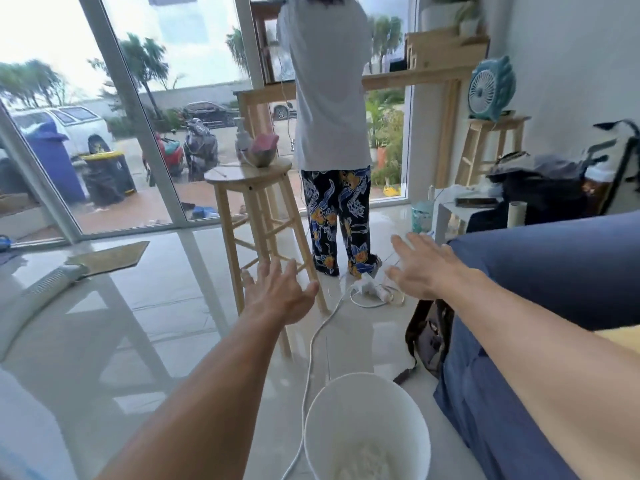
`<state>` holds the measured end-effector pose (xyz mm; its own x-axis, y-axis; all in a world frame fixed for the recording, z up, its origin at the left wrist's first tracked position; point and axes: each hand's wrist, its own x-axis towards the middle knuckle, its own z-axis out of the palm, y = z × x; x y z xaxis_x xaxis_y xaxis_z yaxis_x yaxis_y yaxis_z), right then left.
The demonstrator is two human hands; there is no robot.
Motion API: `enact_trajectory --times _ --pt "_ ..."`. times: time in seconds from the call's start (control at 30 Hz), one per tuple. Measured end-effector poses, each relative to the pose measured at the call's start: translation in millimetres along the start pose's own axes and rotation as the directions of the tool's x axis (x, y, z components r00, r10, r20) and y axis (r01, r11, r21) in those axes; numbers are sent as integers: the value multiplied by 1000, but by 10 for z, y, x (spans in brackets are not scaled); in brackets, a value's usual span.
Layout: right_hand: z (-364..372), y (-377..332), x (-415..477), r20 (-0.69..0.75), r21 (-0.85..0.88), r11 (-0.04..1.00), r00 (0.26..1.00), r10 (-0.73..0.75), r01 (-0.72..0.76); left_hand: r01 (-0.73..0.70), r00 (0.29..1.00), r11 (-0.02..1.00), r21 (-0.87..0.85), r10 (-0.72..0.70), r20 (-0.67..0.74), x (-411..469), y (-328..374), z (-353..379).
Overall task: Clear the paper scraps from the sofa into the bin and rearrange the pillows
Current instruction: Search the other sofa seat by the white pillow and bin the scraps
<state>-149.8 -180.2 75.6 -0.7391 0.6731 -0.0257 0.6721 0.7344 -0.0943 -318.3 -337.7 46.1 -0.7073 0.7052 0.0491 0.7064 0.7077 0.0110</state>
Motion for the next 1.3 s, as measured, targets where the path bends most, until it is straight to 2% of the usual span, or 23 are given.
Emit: enact_trajectory --times 0.3,0.43,0.63,0.8,0.87,0.97,1.1,1.13,1.17,1.2,1.3 --pt "-2852 -5 -38 -51 -10 1000 998 20 -21 -60 997 998 -33 58 -57 252 398 -2836" --pt "-3878 146 -126 -75 -39 998 996 45 -48 -94 993 993 -75 88 -80 320 646 -3857" --pt "-4485 442 -579 -150 -42 990 981 125 -133 -223 972 973 -61 217 -91 177 1103 -4520" --pt "-4712 967 -1270 -188 -41 940 927 324 -338 -411 909 909 -71 403 -106 45 1719 -4609" --pt "-4823 1232 -1672 -223 -37 895 877 425 -444 -505 861 859 -82 495 -113 -76 2150 -4669" --pt "-4886 1544 -2397 -226 -12 783 765 603 -622 -674 739 728 -127 657 -150 -416 2825 -4737" --pt "-4865 1677 -3476 -249 34 587 562 789 -809 -847 530 517 -120 835 -148 -1106 3535 -4790" --pt "-4849 1665 -3879 -252 42 513 487 836 -858 -888 457 442 -126 878 -143 -1408 3756 -4791" --pt "-4860 1655 -3980 -242 43 499 476 846 -865 -891 451 432 -141 880 -150 -1469 3803 -4798" --pt "-4861 1644 -4206 -234 59 459 434 870 -887 -904 422 403 -142 893 -155 -1643 3895 -4805" --pt "-4839 1525 -5167 -227 68 248 228 947 -966 -972 214 191 -136 961 -177 -2452 4282 -4817"
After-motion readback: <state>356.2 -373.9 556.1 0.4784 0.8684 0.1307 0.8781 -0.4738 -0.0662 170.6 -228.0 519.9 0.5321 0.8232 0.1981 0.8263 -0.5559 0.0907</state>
